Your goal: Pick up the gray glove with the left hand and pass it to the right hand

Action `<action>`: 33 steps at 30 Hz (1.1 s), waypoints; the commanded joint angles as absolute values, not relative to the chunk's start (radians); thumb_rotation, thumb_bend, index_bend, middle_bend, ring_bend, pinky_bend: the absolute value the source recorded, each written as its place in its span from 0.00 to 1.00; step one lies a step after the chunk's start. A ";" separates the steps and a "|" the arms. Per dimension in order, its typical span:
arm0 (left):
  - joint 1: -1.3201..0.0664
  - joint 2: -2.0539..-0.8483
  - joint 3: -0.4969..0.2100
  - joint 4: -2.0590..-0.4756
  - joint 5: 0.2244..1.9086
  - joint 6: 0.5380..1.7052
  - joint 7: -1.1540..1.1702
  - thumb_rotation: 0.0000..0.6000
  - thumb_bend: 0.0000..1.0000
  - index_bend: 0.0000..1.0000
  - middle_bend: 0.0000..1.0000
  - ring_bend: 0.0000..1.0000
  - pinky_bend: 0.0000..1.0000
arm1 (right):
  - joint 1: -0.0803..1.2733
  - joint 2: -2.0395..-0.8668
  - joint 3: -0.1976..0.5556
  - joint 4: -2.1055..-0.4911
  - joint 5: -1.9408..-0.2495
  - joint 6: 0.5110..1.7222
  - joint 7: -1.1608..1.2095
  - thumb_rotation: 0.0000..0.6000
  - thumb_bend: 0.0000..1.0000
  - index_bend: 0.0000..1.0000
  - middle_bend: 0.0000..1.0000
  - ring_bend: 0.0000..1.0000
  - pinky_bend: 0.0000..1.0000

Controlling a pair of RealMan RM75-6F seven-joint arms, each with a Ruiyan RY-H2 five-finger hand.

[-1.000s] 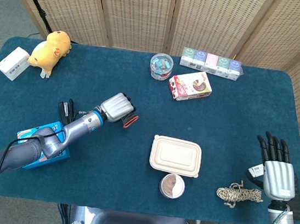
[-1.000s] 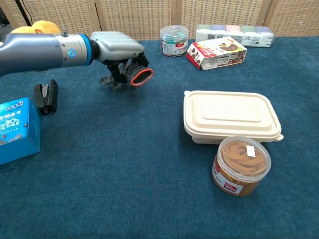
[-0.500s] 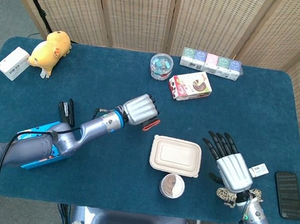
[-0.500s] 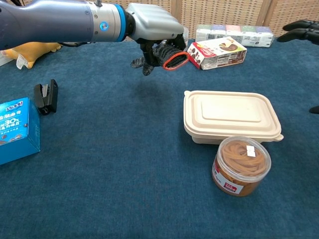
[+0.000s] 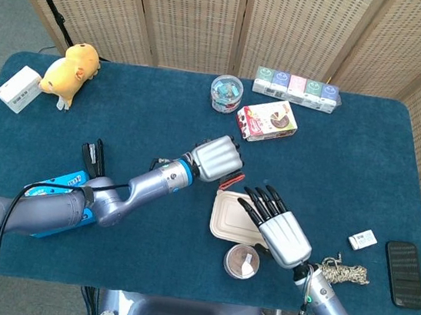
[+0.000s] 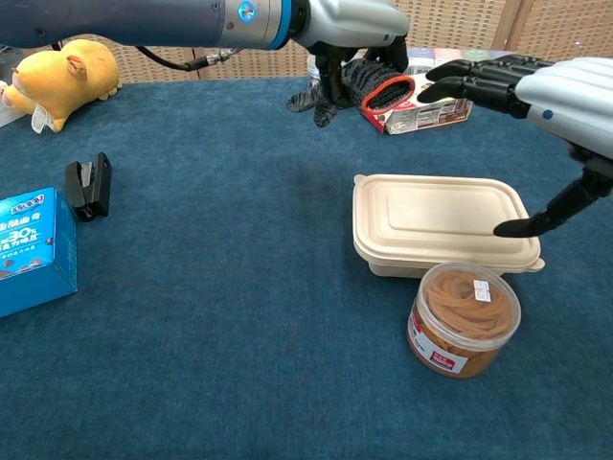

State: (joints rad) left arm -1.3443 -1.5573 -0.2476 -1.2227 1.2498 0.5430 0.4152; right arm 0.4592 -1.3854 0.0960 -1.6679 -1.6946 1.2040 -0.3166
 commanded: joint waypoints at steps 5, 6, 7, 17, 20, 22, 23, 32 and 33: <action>-1.357 -1.553 -0.250 -1.267 1.175 0.569 0.457 1.00 0.40 0.55 0.53 0.38 0.41 | 0.486 -1.430 0.111 -1.655 -1.656 1.181 -0.326 1.00 0.07 0.12 0.04 0.00 0.00; -1.358 -1.553 -0.248 -1.269 1.168 0.574 0.460 1.00 0.40 0.55 0.53 0.38 0.41 | 0.487 -1.436 0.111 -1.653 -1.649 1.179 -0.327 1.00 0.07 0.12 0.04 0.00 0.00; -1.359 -1.554 -0.247 -1.271 1.163 0.577 0.461 1.00 0.40 0.55 0.53 0.38 0.41 | 0.488 -1.440 0.111 -1.652 -1.643 1.178 -0.327 1.00 0.07 0.12 0.04 0.00 0.00; -1.375 -1.560 -0.231 -1.272 1.137 0.596 0.475 1.00 0.40 0.55 0.53 0.39 0.41 | 0.493 -1.462 0.114 -1.631 -1.610 1.192 -0.321 1.00 0.07 0.12 0.05 0.00 0.00; -1.377 -1.560 -0.222 -1.270 1.138 0.602 0.482 1.00 0.41 0.55 0.53 0.39 0.41 | 0.491 -1.458 0.112 -1.632 -1.613 1.204 -0.318 1.00 0.07 0.12 0.06 0.00 0.00; -1.376 -1.559 -0.219 -1.268 1.133 0.605 0.479 1.00 0.40 0.55 0.53 0.39 0.41 | 0.488 -1.453 0.108 -1.636 -1.616 1.213 -0.316 1.00 0.07 0.12 0.06 0.00 0.00; -1.375 -1.560 -0.219 -1.268 1.130 0.607 0.476 1.00 0.40 0.55 0.53 0.39 0.41 | 0.487 -1.452 0.106 -1.637 -1.617 1.216 -0.315 1.00 0.07 0.12 0.06 0.00 0.00; -1.384 -1.558 -0.228 -1.288 1.116 0.628 0.467 1.00 0.41 0.55 0.53 0.39 0.41 | 0.495 -1.468 0.101 -1.631 -1.617 1.221 -0.304 1.00 0.07 0.10 0.07 0.00 0.00; -1.387 -1.558 -0.228 -1.287 1.114 0.629 0.470 1.00 0.41 0.55 0.53 0.39 0.41 | 0.496 -1.470 0.102 -1.630 -1.617 1.222 -0.306 1.00 0.07 0.10 0.07 0.00 0.00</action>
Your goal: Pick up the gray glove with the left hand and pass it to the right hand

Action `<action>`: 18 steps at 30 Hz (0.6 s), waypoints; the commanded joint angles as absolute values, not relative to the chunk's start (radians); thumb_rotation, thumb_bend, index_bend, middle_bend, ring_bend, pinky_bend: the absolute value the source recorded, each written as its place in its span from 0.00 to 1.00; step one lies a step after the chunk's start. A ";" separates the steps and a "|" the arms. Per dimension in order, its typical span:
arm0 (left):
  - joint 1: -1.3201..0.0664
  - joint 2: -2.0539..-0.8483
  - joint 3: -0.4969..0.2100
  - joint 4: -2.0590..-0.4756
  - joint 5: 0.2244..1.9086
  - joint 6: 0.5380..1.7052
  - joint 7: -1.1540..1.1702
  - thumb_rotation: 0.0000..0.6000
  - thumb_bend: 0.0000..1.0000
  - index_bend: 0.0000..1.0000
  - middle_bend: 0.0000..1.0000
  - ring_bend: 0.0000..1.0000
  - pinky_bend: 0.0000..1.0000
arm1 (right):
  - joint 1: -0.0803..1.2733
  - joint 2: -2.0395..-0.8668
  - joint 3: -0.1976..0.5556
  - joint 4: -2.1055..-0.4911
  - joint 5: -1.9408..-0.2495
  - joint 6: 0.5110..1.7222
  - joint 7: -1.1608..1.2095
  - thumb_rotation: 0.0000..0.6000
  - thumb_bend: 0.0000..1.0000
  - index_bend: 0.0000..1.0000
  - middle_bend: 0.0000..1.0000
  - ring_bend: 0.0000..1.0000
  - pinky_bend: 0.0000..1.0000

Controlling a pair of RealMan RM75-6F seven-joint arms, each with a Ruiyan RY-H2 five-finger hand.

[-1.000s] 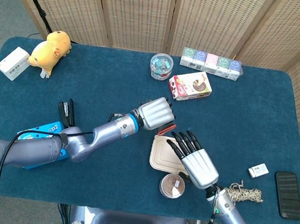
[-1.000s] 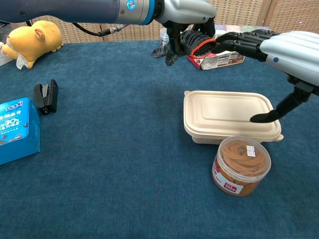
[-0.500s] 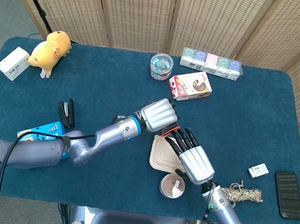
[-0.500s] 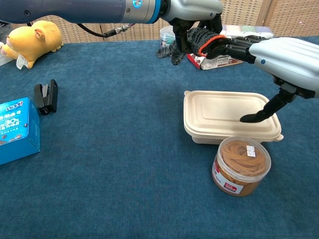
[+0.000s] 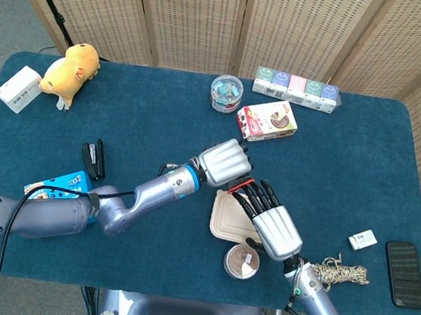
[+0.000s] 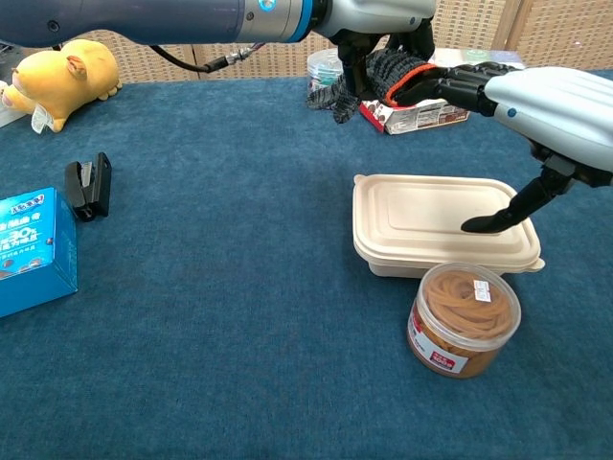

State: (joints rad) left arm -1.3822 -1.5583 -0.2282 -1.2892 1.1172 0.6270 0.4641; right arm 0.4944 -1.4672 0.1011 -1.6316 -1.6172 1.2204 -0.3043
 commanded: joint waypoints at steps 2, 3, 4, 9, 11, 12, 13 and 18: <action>-1.391 -1.560 -0.227 -1.284 1.106 0.629 0.474 1.00 0.41 0.55 0.53 0.39 0.41 | 0.498 -1.474 0.104 -1.629 -1.614 1.223 -0.311 1.00 0.07 0.10 0.07 0.00 0.00; -1.392 -1.561 -0.225 -1.282 1.102 0.627 0.476 1.00 0.41 0.55 0.53 0.39 0.41 | 0.500 -1.477 0.104 -1.629 -1.612 1.222 -0.314 1.00 0.07 0.10 0.07 0.00 0.00; -1.393 -1.562 -0.223 -1.281 1.100 0.627 0.478 1.00 0.41 0.55 0.53 0.39 0.41 | 0.501 -1.478 0.105 -1.628 -1.610 1.221 -0.317 1.00 0.07 0.10 0.07 0.00 0.00; -1.393 -1.567 -0.215 -1.278 1.094 0.631 0.477 1.00 0.41 0.55 0.53 0.39 0.41 | 0.502 -1.479 0.105 -1.629 -1.602 1.223 -0.325 1.00 0.07 0.10 0.07 0.00 0.00; -1.394 -1.569 -0.213 -1.277 1.094 0.632 0.477 1.00 0.41 0.55 0.53 0.39 0.41 | 0.502 -1.480 0.105 -1.628 -1.600 1.223 -0.328 1.00 0.07 0.10 0.07 0.00 0.00; -1.395 -1.569 -0.211 -1.277 1.094 0.632 0.477 1.00 0.41 0.55 0.53 0.39 0.41 | 0.502 -1.480 0.106 -1.627 -1.597 1.224 -0.331 1.00 0.07 0.10 0.07 0.00 0.00; -1.395 -1.570 -0.212 -1.278 1.094 0.633 0.475 1.00 0.41 0.55 0.53 0.39 0.41 | 0.502 -1.481 0.106 -1.627 -1.595 1.225 -0.333 1.00 0.07 0.10 0.07 0.00 0.00; -1.400 -1.575 -0.212 -1.282 1.082 0.633 0.474 1.00 0.41 0.55 0.53 0.39 0.41 | 0.506 -1.492 0.109 -1.627 -1.581 1.221 -0.348 1.00 0.07 0.10 0.07 0.00 0.00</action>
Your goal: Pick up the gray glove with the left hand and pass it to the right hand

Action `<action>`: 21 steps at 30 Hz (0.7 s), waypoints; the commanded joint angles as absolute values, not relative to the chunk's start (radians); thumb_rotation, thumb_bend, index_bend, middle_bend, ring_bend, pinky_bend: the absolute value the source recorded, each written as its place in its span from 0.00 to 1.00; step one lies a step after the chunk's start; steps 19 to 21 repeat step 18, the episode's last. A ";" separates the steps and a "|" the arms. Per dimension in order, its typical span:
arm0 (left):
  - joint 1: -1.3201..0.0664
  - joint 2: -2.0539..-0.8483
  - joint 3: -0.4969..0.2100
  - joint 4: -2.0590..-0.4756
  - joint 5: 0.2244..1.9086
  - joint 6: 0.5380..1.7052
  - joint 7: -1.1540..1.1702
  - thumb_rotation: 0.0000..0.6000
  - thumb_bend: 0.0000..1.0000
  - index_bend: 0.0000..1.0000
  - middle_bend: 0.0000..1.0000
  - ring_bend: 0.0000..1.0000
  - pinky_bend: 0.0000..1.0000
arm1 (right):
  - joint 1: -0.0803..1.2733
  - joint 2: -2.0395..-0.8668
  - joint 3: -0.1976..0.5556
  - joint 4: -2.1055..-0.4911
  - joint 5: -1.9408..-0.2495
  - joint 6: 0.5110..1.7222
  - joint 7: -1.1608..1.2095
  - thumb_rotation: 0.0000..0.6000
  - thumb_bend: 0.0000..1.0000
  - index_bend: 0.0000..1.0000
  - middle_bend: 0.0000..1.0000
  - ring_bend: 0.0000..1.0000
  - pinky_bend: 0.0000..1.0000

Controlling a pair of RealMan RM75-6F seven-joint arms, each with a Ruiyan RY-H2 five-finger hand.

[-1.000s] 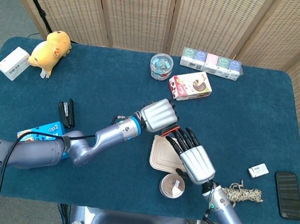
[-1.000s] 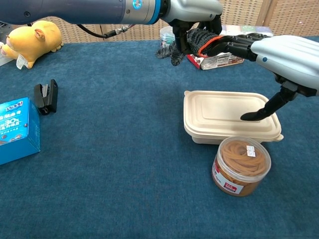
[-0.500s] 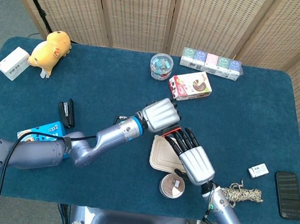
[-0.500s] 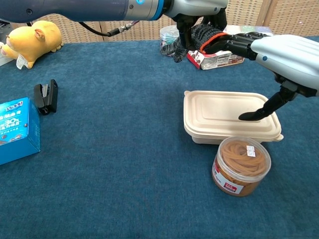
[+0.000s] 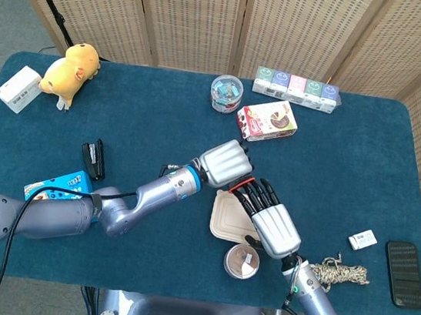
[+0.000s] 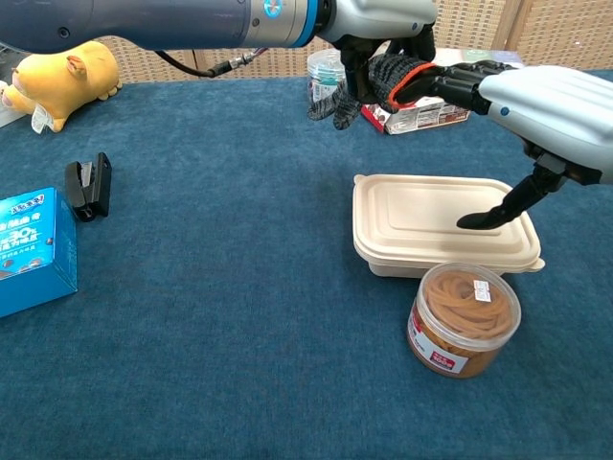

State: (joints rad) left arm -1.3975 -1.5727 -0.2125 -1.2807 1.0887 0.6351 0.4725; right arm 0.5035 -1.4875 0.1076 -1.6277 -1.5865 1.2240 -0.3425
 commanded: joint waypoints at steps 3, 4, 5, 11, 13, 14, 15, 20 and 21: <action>-1.405 -1.579 -0.212 -1.286 1.072 0.635 0.482 1.00 0.41 0.55 0.53 0.39 0.41 | 0.508 -1.503 0.114 -1.627 -1.566 1.216 -0.364 1.00 0.08 0.10 0.07 0.00 0.00; -1.407 -1.581 -0.212 -1.287 1.069 0.636 0.485 1.00 0.41 0.55 0.53 0.39 0.41 | 0.509 -1.505 0.115 -1.627 -1.562 1.216 -0.369 1.00 0.08 0.10 0.07 0.00 0.00; -1.409 -1.582 -0.213 -1.288 1.065 0.637 0.489 1.00 0.41 0.55 0.53 0.39 0.41 | 0.509 -1.507 0.116 -1.627 -1.560 1.216 -0.371 1.00 0.09 0.10 0.07 0.00 0.00; -1.416 -1.588 -0.217 -1.295 1.034 0.642 0.498 1.00 0.41 0.55 0.53 0.39 0.41 | 0.510 -1.515 0.120 -1.626 -1.539 1.216 -0.383 1.00 0.09 0.10 0.07 0.00 0.00; -1.418 -1.589 -0.216 -1.295 1.027 0.643 0.501 1.00 0.41 0.55 0.53 0.39 0.41 | 0.509 -1.515 0.121 -1.625 -1.534 1.217 -0.386 1.00 0.09 0.10 0.07 0.00 0.00; -1.418 -1.588 -0.215 -1.296 1.025 0.645 0.503 1.00 0.41 0.55 0.53 0.39 0.41 | 0.509 -1.515 0.121 -1.625 -1.533 1.217 -0.388 1.00 0.09 0.10 0.07 0.00 0.00; -1.419 -1.588 -0.214 -1.297 1.023 0.646 0.505 1.00 0.41 0.55 0.53 0.39 0.41 | 0.509 -1.515 0.121 -1.625 -1.531 1.218 -0.388 1.00 0.09 0.10 0.07 0.00 0.00; -1.420 -1.587 -0.211 -1.298 1.018 0.649 0.509 1.00 0.41 0.55 0.53 0.39 0.41 | 0.509 -1.515 0.121 -1.626 -1.528 1.221 -0.386 1.00 0.09 0.10 0.07 0.00 0.00; -1.420 -1.587 -0.211 -1.298 1.018 0.649 0.509 1.00 0.41 0.55 0.53 0.39 0.41 | 0.509 -1.515 0.121 -1.626 -1.528 1.221 -0.386 1.00 0.09 0.10 0.07 0.00 0.00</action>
